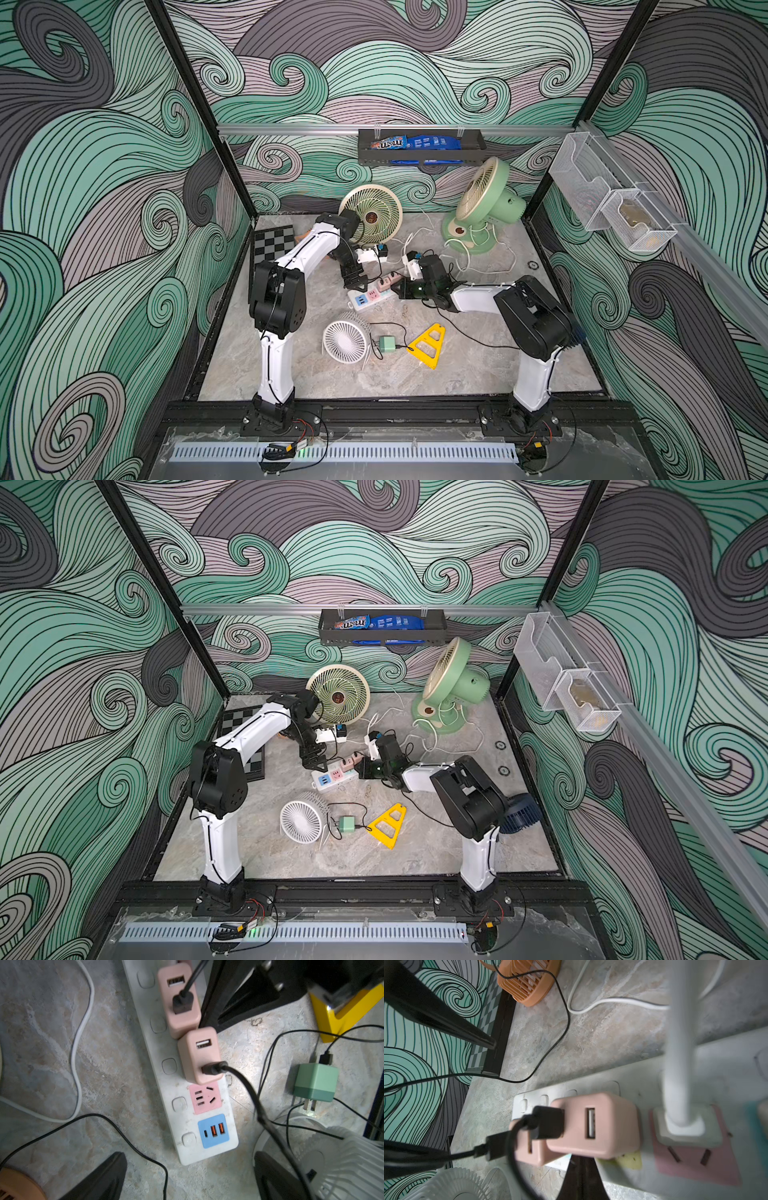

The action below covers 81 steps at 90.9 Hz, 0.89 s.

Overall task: Unplug the desk fan from the power strip
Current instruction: Remove the plug from the socket.

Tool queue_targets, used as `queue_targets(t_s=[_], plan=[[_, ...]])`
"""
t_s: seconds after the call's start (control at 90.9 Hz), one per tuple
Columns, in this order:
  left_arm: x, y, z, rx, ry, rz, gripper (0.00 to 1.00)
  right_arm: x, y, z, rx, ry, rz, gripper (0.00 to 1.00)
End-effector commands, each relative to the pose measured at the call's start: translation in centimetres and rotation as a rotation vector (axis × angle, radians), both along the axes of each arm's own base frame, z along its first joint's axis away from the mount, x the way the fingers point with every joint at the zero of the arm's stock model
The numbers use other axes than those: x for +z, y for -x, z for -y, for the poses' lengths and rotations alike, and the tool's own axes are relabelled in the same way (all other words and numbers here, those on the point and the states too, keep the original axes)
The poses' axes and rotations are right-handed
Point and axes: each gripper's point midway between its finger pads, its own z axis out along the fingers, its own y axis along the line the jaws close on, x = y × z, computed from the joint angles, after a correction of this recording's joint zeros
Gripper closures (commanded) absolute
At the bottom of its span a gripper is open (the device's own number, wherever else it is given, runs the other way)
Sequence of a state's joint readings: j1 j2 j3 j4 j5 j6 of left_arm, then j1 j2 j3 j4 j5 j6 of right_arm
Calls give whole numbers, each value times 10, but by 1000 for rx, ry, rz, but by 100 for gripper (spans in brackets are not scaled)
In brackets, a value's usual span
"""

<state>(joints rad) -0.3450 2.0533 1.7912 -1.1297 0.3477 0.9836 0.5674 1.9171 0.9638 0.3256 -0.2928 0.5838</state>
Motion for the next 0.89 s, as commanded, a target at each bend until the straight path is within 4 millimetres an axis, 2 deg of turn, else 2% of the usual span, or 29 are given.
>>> queue_targets(t_s=[0.0, 0.231, 0.561, 0.803, 0.88], plan=[[4, 3, 19, 12, 63, -41, 2, 5, -12, -5, -39, -5, 32, 93], [-8, 5, 34, 67, 81, -50, 6, -3, -11, -5, -62, 0, 19, 93], [-28, -12, 46, 157, 22, 49, 25, -4, -5, -4, -77, -16, 16, 93], [-24, -21, 54, 232, 64, 89, 40, -2, -4, -3, -85, -24, 21, 93], [-25, -19, 58, 230, 76, 87, 43, -1, -4, -3, -86, -28, 21, 93]])
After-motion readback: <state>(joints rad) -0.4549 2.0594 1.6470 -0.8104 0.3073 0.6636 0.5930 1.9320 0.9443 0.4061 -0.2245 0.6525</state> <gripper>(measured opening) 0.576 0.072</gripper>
